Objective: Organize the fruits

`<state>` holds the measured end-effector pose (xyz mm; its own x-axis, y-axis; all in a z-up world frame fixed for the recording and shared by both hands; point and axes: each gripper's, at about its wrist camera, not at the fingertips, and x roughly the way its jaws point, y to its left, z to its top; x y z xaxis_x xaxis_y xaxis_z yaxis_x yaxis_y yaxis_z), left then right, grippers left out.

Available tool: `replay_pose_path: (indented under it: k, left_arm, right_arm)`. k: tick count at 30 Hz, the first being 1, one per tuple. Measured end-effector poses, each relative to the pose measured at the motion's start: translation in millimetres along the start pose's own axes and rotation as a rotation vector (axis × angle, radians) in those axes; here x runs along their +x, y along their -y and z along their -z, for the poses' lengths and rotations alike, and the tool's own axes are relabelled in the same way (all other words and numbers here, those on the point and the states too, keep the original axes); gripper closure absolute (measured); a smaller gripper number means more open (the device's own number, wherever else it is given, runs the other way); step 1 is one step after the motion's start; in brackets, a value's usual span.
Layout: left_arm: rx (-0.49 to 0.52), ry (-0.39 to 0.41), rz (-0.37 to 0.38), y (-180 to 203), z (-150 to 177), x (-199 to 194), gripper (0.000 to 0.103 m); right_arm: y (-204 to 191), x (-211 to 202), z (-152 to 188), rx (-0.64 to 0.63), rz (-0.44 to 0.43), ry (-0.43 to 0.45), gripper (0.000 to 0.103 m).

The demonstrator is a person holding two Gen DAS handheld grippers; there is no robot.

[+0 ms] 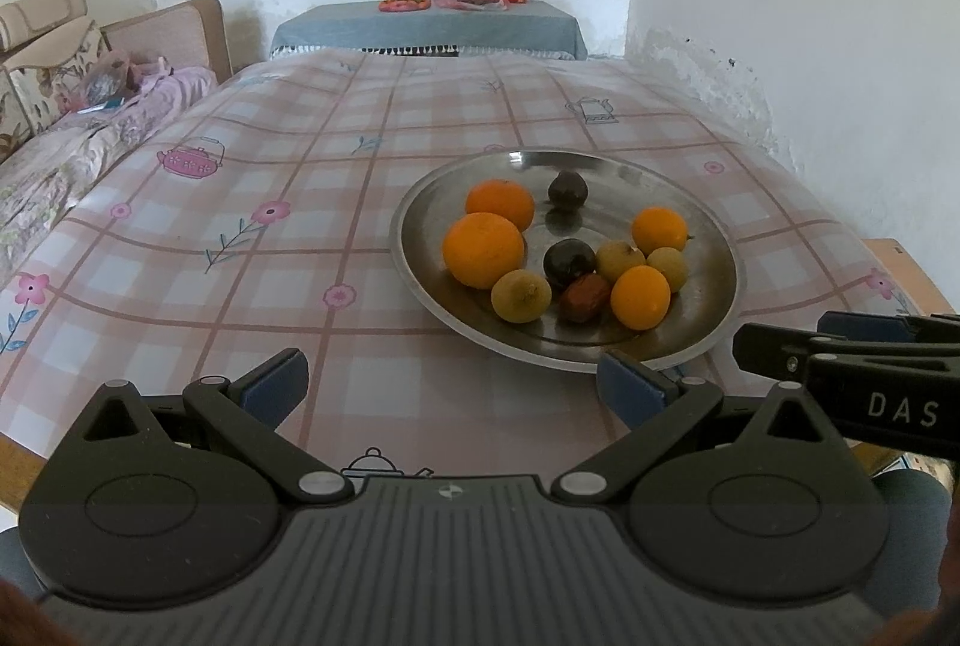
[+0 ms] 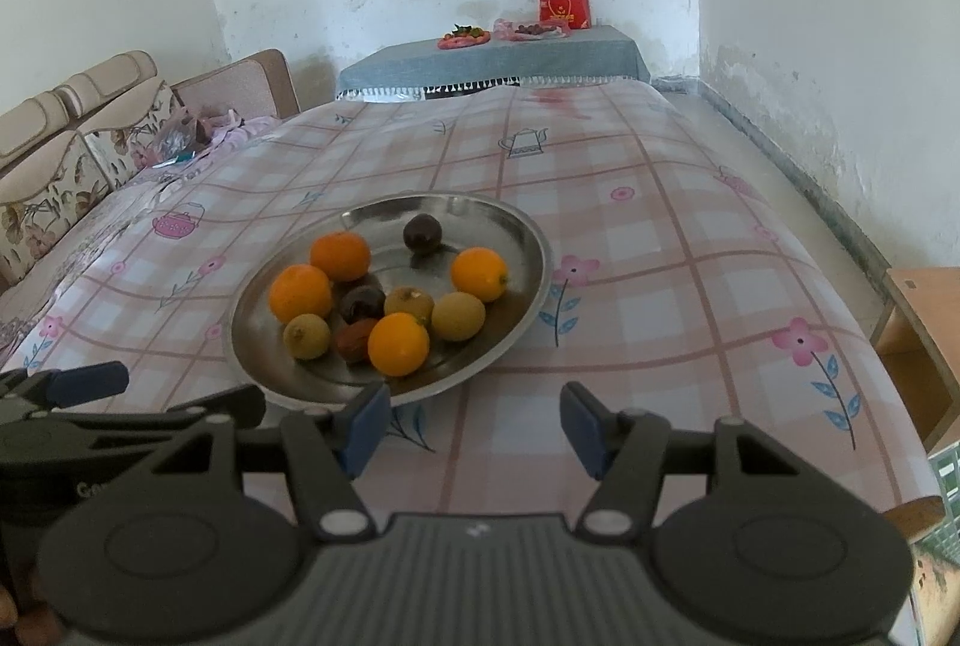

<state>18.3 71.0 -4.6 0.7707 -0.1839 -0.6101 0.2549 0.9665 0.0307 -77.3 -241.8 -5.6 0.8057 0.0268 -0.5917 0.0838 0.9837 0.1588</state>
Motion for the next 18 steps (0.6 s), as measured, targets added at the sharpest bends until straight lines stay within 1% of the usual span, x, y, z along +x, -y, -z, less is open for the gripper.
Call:
replay_pose_path:
  k: [9, 13, 18]
  left_arm:
    - [-0.002, -0.003, 0.001, -0.3, 0.1, 0.1, 0.000]
    - [0.003, 0.008, -0.002, 0.0, 0.9, -0.8, 0.000]
    - [0.001, 0.000, 0.002, 0.8, 1.1, 0.8, 0.000]
  right_arm:
    - [0.4, 2.0, 0.1, 0.003, -0.001, -0.004, 0.041]
    - [0.2, 3.6, 1.2, 0.006, -0.003, -0.006, 0.041]
    - [-0.3, 3.9, 0.7, 0.007, -0.001, -0.007, 0.040]
